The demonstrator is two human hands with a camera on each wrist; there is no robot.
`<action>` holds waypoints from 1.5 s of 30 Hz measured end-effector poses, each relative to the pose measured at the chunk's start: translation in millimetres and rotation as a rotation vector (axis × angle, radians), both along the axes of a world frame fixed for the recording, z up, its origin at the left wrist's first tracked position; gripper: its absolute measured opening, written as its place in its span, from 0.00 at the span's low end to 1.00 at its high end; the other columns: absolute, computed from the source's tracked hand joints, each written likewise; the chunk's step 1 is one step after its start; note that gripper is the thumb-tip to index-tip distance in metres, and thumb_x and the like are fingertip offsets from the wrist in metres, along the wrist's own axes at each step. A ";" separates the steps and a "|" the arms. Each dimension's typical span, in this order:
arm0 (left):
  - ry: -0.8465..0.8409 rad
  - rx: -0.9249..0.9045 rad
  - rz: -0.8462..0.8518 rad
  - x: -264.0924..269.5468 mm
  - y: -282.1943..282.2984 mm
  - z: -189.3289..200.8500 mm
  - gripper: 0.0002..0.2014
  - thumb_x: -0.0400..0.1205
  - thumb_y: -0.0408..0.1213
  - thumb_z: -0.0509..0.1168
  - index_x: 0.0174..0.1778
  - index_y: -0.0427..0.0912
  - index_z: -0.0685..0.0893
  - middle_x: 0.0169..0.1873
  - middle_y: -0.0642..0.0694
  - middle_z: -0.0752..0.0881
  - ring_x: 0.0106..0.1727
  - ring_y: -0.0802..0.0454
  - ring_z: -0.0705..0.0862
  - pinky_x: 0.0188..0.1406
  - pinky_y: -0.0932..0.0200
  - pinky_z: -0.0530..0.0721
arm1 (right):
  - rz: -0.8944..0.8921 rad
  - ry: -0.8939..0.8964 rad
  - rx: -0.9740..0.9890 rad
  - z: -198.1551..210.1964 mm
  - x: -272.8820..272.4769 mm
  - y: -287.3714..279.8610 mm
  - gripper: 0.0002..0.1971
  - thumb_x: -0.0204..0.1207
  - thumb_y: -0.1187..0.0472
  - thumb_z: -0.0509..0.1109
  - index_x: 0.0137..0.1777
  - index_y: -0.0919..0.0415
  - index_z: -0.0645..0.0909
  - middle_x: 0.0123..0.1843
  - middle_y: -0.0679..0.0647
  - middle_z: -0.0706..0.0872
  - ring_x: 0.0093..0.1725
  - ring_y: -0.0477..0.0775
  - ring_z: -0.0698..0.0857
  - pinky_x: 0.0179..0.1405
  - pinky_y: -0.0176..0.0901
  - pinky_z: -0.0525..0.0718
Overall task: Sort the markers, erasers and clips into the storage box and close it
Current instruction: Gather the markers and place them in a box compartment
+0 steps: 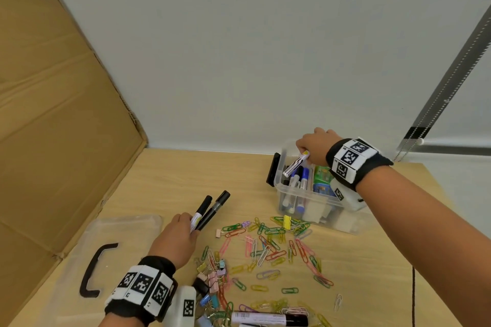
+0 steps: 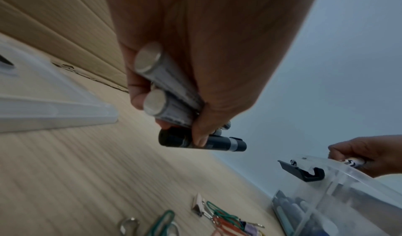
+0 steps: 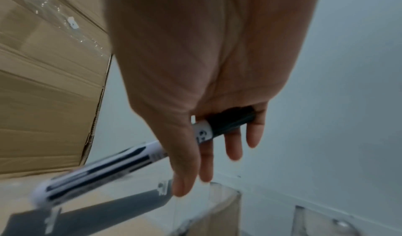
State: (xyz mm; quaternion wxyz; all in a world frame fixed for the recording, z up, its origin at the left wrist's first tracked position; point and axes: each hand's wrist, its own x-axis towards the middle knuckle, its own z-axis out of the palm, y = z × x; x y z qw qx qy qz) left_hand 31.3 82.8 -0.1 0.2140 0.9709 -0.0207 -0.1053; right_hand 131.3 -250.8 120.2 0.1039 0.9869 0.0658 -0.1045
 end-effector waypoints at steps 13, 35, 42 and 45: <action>0.020 -0.032 -0.047 2.4 -9.7 -1.5 0.12 0.86 0.40 0.56 0.63 0.40 0.72 0.55 0.43 0.77 0.47 0.50 0.76 0.44 0.59 0.72 | -0.214 -0.075 0.382 33.9 -32.3 -20.9 0.11 0.81 0.67 0.60 0.60 0.60 0.79 0.57 0.57 0.79 0.50 0.53 0.77 0.50 0.41 0.74; 0.057 -0.249 -0.144 -15.5 -17.1 13.2 0.13 0.86 0.43 0.56 0.65 0.44 0.72 0.59 0.48 0.78 0.57 0.52 0.79 0.53 0.59 0.76 | -0.237 -0.319 0.920 -13.6 -49.4 18.0 0.13 0.83 0.64 0.58 0.64 0.56 0.77 0.61 0.50 0.83 0.52 0.54 0.87 0.53 0.46 0.86; 0.050 -0.588 -0.275 -28.7 -65.8 49.6 0.12 0.87 0.43 0.56 0.50 0.70 0.65 0.50 0.67 0.76 0.49 0.74 0.74 0.47 0.84 0.72 | -0.173 0.024 1.196 -41.0 -103.5 66.2 0.16 0.83 0.51 0.61 0.67 0.56 0.74 0.55 0.51 0.84 0.38 0.44 0.87 0.38 0.39 0.88; 0.020 -0.638 -0.328 -30.6 -77.1 49.3 0.13 0.86 0.44 0.57 0.55 0.72 0.65 0.54 0.66 0.78 0.52 0.81 0.75 0.52 0.82 0.73 | -0.217 0.120 1.445 -42.1 -107.4 74.1 0.13 0.84 0.57 0.60 0.66 0.59 0.72 0.52 0.52 0.86 0.37 0.41 0.89 0.36 0.37 0.89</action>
